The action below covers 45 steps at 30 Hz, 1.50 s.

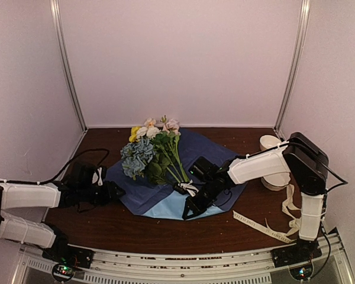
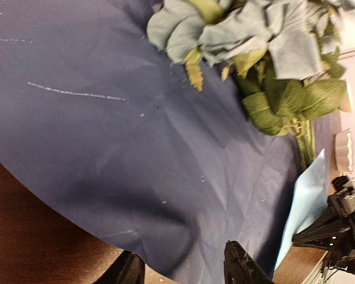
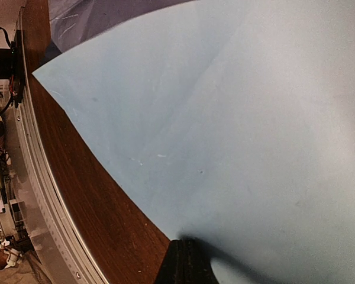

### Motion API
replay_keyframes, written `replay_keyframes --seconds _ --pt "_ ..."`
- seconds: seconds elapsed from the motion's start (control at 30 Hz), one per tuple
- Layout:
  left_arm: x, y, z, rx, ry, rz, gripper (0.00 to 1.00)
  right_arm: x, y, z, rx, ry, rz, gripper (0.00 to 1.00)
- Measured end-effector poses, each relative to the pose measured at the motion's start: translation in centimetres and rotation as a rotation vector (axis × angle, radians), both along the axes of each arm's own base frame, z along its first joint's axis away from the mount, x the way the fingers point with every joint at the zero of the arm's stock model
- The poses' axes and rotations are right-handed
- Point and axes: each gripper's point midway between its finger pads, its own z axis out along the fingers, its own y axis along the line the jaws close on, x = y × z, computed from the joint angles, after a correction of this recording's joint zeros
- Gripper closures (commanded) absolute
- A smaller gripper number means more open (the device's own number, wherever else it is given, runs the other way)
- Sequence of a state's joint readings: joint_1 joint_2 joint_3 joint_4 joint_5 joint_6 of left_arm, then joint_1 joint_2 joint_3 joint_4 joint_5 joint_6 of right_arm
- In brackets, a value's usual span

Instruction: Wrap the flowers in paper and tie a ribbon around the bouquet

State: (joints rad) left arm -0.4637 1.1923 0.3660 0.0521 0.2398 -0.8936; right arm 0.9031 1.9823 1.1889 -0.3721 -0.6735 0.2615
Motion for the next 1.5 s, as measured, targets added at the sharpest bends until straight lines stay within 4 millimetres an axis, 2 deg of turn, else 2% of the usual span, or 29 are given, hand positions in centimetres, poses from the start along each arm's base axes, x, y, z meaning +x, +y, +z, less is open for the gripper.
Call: replay_keyframes --seconds 0.2,0.33,0.4,0.47,0.6,0.67,0.87,1.0,1.07,1.17,1.23,1.27,1.33,1.5 --pt "0.5 -0.2 1.0 -0.014 -0.056 -0.011 0.48 0.0 0.0 0.0 0.0 0.0 0.0 1.0" --pt "0.3 -0.1 0.4 -0.018 -0.066 -0.009 0.48 0.0 0.0 0.0 0.0 0.0 0.0 1.0" --pt "0.5 0.0 0.2 -0.011 -0.071 -0.005 0.52 0.0 0.0 0.0 0.0 0.0 0.0 1.0" --pt "0.7 0.1 0.1 0.0 -0.08 -0.002 0.62 0.0 0.0 0.0 0.0 0.0 0.0 1.0" --pt "0.9 0.5 -0.2 0.035 -0.09 0.005 0.93 0.0 0.0 0.0 0.001 0.0 0.001 1.0" --pt "1.0 0.6 -0.2 0.045 -0.095 0.007 1.0 0.0 0.0 0.0 0.002 0.0 0.002 1.0" --pt "1.3 0.6 0.0 0.056 -0.106 -0.001 1.0 -0.1 0.8 1.0 0.01 -0.028 0.046 1.0" --pt "1.3 0.6 -0.5 0.069 -0.085 0.0 1.0 0.6 3.4 3.0 0.074 -0.068 0.089 1.0" --pt "1.4 0.7 -0.7 0.079 -0.069 0.002 1.0 1.0 4.4 3.4 0.092 -0.077 0.097 1.0" --pt "1.3 0.7 -0.9 0.094 -0.052 0.002 1.0 1.7 5.3 2.4 0.084 -0.068 0.092 1.0" --pt "1.2 0.7 -0.7 0.114 -0.042 -0.005 1.0 2.0 5.3 0.8 0.054 -0.041 0.076 1.0" --pt "1.3 0.6 -0.5 0.124 -0.044 -0.01 1.0 1.9 5.2 0.2 0.048 -0.023 0.072 1.0" --pt "1.5 0.3 0.2 0.142 -0.053 -0.026 1.0 2.2 5.2 0.3 0.051 -0.013 0.062 1.0" --pt "2.9 -1.6 4.0 0.161 -0.13 -0.092 1.0 2.6 5.2 0.2 0.046 -0.009 0.048 1.0"
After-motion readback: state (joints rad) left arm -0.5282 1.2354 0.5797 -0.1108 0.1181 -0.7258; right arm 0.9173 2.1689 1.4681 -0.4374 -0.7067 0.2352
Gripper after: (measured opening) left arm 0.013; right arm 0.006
